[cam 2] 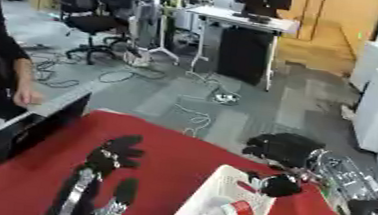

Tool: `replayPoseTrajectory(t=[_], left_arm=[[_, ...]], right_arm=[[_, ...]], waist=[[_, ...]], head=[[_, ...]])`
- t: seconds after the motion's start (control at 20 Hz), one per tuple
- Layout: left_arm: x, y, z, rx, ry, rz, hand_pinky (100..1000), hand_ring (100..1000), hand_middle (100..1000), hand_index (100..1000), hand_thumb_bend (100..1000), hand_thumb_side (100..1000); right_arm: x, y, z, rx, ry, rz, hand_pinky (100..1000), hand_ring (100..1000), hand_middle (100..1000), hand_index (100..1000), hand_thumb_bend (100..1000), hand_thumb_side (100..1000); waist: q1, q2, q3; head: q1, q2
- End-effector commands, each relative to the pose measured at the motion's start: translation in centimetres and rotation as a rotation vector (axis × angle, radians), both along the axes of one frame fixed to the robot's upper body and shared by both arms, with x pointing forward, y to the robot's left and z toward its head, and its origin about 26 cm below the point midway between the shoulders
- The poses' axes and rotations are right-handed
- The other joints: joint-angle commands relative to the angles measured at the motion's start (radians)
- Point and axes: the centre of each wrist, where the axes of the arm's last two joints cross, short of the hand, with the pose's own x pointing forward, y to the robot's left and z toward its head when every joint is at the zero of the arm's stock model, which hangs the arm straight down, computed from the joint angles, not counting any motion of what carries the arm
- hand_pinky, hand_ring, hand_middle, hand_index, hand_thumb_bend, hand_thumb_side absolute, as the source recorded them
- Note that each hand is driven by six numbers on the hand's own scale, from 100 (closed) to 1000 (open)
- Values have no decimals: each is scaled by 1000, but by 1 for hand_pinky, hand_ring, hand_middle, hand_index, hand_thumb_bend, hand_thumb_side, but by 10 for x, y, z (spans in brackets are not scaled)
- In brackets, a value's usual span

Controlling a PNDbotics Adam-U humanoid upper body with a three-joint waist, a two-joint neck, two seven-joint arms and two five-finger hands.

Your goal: Pick up objects on the table and place them in the box.

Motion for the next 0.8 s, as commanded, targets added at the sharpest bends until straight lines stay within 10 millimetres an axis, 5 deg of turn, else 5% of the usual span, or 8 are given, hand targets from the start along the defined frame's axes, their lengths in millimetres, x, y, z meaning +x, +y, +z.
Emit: replayPoseTrajectory(t=[0.05, 0.2, 0.3, 0.6, 0.8], left_arm=[[0, 2, 5, 5, -22, 10, 678, 774, 815, 889, 311, 775], [-1, 5, 2, 7, -14, 22, 677, 773, 815, 889, 309, 776], [-1, 7, 1, 10, -9, 29, 676, 774, 815, 889, 303, 777], [-1, 10, -3, 17, 6, 47, 675, 774, 816, 888, 300, 780], [-1, 9, -2, 14, 3, 46, 675, 812, 816, 890, 325, 757]], right_arm=[[-3, -6, 22, 6, -56, 6, 839, 970, 999, 1000, 100, 867], [-13, -8, 43, 87, -157, 84, 598, 711, 780, 869, 100, 872], [-23, -11, 52, 183, -224, 142, 522, 623, 696, 790, 100, 833], [-60, -26, 51, 601, -247, 214, 437, 569, 659, 736, 100, 883], [-85, -32, 43, 872, -198, 214, 467, 604, 704, 754, 100, 906]], waist=[[4, -19, -4], [2, -23, -18], [1, -25, -32], [11, -23, -95], [25, -16, -138]], head=[[-8, 4], [0, 8], [7, 11], [25, 16], [31, 12]])
